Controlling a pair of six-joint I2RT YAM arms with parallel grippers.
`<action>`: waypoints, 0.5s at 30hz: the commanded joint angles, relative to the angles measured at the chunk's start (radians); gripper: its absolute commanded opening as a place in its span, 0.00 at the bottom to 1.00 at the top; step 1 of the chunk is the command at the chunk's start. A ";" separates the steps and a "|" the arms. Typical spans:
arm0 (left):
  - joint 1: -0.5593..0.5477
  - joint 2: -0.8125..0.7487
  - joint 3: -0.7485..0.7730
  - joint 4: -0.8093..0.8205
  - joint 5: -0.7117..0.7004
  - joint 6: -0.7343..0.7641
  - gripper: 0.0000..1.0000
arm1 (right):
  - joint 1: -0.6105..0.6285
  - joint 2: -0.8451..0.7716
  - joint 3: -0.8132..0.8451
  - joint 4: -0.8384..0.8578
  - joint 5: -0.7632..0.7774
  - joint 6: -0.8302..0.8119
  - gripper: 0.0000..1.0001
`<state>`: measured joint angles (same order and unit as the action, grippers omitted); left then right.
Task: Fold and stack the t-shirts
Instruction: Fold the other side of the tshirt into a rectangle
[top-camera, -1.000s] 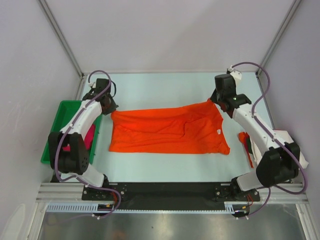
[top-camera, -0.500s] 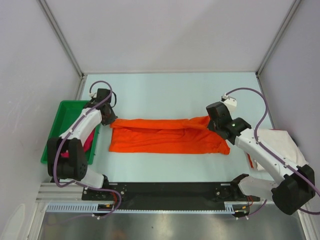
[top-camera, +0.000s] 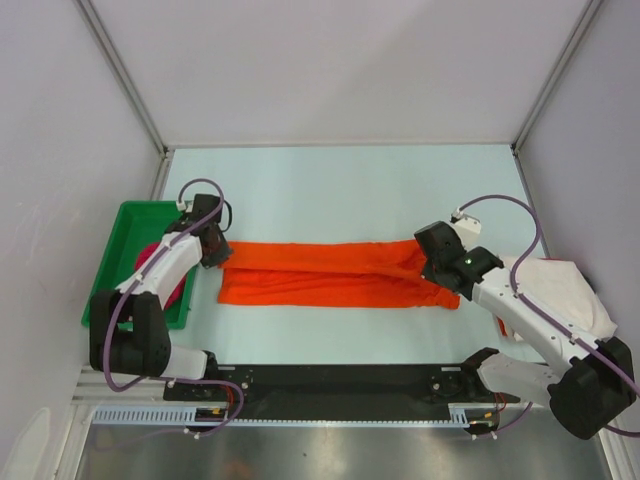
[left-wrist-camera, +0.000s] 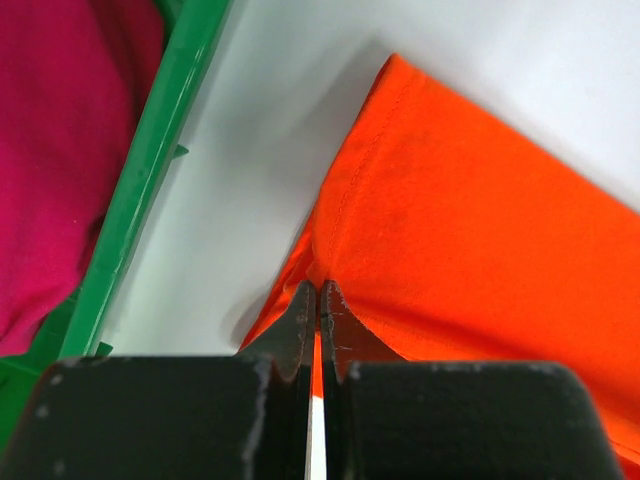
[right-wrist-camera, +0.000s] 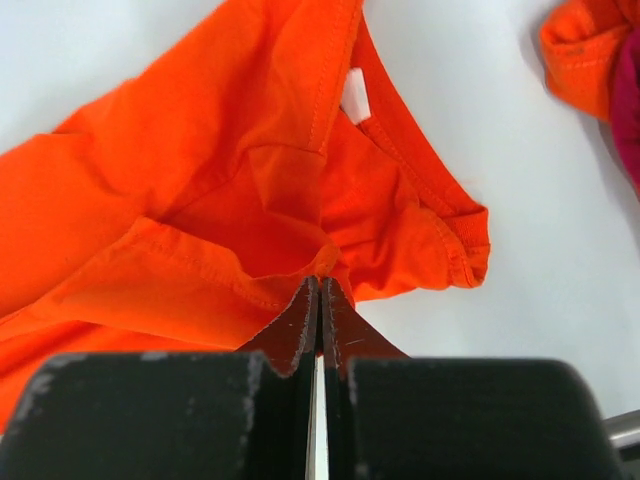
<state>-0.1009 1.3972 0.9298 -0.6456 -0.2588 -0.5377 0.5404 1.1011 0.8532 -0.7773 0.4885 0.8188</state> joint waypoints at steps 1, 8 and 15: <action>0.001 -0.021 -0.028 0.017 -0.013 0.010 0.00 | 0.004 -0.003 -0.028 -0.013 0.007 0.048 0.00; 0.001 -0.012 -0.068 0.023 -0.008 0.016 0.00 | 0.006 0.011 -0.063 -0.019 -0.021 0.066 0.00; -0.006 0.043 -0.066 -0.012 -0.003 0.012 0.00 | 0.009 0.023 -0.095 -0.030 -0.074 0.094 0.00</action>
<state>-0.1009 1.4097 0.8577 -0.6407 -0.2573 -0.5377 0.5415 1.1168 0.7666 -0.7906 0.4339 0.8768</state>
